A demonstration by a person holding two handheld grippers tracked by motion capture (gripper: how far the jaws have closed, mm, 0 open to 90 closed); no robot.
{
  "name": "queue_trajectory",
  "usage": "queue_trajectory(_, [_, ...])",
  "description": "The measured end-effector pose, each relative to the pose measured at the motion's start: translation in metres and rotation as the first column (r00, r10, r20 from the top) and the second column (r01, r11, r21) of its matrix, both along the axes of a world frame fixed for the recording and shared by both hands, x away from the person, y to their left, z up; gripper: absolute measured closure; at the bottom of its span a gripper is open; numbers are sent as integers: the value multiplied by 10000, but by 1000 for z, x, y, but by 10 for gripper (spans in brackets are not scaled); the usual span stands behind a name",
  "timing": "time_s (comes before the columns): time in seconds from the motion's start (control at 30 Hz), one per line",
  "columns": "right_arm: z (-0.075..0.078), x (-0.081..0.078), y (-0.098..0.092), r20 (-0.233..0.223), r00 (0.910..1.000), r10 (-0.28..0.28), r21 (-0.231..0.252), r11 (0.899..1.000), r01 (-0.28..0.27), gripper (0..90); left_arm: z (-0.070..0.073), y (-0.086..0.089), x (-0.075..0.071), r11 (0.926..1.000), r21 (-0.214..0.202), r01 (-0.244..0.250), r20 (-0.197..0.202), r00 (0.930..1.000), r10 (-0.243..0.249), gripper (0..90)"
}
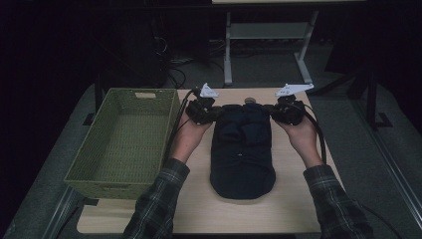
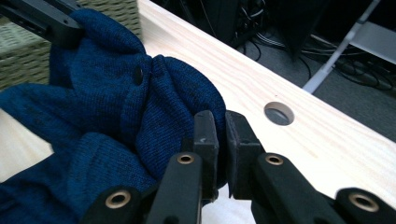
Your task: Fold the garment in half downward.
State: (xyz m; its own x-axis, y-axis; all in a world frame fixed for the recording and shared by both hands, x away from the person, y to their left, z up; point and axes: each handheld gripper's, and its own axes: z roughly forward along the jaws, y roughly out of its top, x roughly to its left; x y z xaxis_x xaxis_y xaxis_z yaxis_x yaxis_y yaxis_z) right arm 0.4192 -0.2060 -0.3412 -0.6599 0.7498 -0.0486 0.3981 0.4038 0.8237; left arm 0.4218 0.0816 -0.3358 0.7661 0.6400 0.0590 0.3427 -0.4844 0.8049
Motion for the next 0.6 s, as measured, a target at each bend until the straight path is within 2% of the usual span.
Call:
queue_trajectory(0.1, [-3,-12,-3,148,9998,158,159,9997,-160,833,-2,2,-13,9996,-253,105,54,9999,-103,802])
queue_trajectory(0.27, [-10,-35,-6,500,9975,503,204,9985,-514,825,-9,3,-37,9991,147,393,602,9974,-401,798])
queue_trajectory(0.43, [-23,-55,-4,492,9966,665,7,9978,-667,822,-14,4,-51,9980,247,588,540,9967,-601,796])
queue_trajectory(0.5, [-27,-62,-4,574,9960,691,39,9976,-694,820,-16,5,-57,9976,158,674,462,9966,-681,793])
queue_trajectory(0.6, [-29,-70,-6,422,9962,761,258,9967,-773,816,-19,8,-65,9968,133,782,440,9959,-787,790])
